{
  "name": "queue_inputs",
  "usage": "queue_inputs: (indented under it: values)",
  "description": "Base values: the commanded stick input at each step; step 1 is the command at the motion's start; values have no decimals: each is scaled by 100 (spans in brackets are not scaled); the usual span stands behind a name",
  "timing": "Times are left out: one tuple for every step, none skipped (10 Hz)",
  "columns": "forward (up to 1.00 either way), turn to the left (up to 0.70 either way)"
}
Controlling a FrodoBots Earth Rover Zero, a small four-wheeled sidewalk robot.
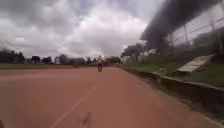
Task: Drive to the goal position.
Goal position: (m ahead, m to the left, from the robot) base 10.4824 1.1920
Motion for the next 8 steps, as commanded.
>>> queue_inputs:
  values:
    - [85,1]
    - [85,1]
    - [85,1]
    - [85,1]
    - [85,1]
    - [85,1]
    - [85,1]
    - [85,1]
